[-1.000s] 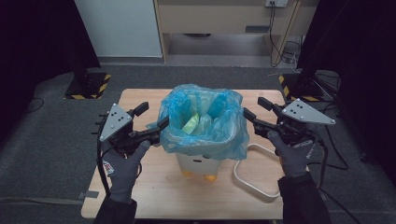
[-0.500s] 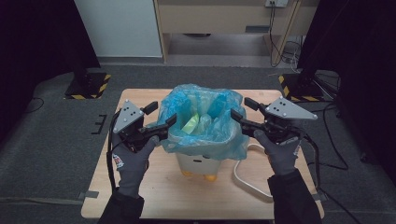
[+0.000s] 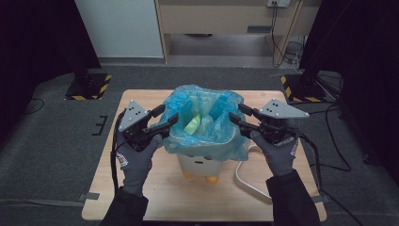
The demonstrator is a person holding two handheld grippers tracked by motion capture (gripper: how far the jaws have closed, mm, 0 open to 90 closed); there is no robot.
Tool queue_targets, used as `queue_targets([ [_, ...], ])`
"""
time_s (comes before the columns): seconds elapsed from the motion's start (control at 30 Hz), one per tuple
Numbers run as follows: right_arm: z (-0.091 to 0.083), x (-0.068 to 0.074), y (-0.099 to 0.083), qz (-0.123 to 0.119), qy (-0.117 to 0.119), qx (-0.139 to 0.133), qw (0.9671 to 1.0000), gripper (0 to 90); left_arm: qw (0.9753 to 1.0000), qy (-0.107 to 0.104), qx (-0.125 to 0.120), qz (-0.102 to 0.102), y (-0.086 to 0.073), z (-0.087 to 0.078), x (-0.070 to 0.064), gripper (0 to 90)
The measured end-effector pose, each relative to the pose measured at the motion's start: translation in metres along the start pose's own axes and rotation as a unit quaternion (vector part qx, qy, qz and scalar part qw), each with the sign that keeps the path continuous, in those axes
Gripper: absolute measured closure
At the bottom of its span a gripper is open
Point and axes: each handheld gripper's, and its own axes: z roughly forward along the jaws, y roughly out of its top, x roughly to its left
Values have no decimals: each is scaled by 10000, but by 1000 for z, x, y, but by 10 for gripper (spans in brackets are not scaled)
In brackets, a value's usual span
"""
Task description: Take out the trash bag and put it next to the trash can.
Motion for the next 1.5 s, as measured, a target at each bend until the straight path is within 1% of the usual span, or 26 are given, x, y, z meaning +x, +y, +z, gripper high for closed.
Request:
queue_targets([
  [0.13, 1, 0, 0, 47, -5, 14, 10000, 584, 10000, 5, 37, -38, 0, 1, 0, 488],
  [0.2, 1, 0, 0, 61, -8, 18, 10000, 589, 10000, -1, 35, -86, 0, 1, 0, 508],
  [0.27, 1, 1, 0, 66, -20, 15, 10000, 590, 9999, -2, 52, -94, 0, 1, -1, 528],
  [0.4, 1, 2, 1, -60, -55, 38, 10000, 599, 9999, -23, 55, -162, 0, 1, -3, 581],
  [0.47, 2, 3, 3, -90, -56, 88, 9999, 617, 9998, -15, 61, -193, 1, 2, -5, 617],
  [0.5, 1, 4, 3, -90, -98, 114, 9998, 619, 9998, -1, 64, -205, 1, 2, -6, 629],
  [0.57, 2, 6, 4, -101, -111, 123, 9998, 642, 9997, 40, 60, -219, 1, 1, -7, 660],
  [0.6, 1, 6, 3, -109, -175, 99, 9997, 673, 9997, 49, 65, -236, 1, 1, -8, 678],
  [0.63, 1, 6, 3, -109, -175, 99, 9997, 673, 9996, 63, 71, -265, 2, 1, -9, 678],
  [0.73, 0, 6, 3, -94, -221, 75, 9997, 743, 9995, 121, 120, -274, 4, 1, -10, 691],
  [0.83, -1, 5, 4, -74, -249, 76, 9996, 783, 9995, 191, 189, -194, 5, 1, -12, 695],
  [0.9, -1, 5, 4, -80, -267, 67, 9996, 813, 9995, 219, 191, -148, 5, 1, -13, 696],
  [1.0, -2, 5, 4, -96, -308, 56, 9995, 845, 9996, 231, 134, -60, 4, 1, -14, 696],
  [1.03, -2, 5, 4, -98, -312, 47, 9995, 850, 9997, 210, 119, -74, 4, 1, -13, 696],
  [1.13, -2, 5, 4, -89, -319, 34, 9994, 865, 9993, 100, 125, -323, 3, 1, -10, 679],
  [1.17, -2, 5, 4, -79, -318, 25, 9995, 879, 9992, 103, 102, -362, 3, 1, -9, 669],
  [1.2, -2, 5, 4, -79, -318, 25, 9995, 879, 9993, 49, 78, -362, 3, 0, -8, 669],
  [1.23, -2, 5, 4, -47, -293, 13, 9996, 884, 9994, 36, 56, -352, 3, 0, -8, 685],
  [1.33, -2, 5, 4, -14, -262, -8, 9997, 886, 9996, 91, -26, -277, 3, -2, -10, 714],
  [1.43, -2, 5, 4, 8, -223, -68, 9997, 886, 9994, 90, -113, -324, 4, -5, -9, 760],
  [1.5, -3, 4, 5, 75, -182, -118, 9997, 886, 9993, 108, -152, -330, 5, -7, -9, 789],
])
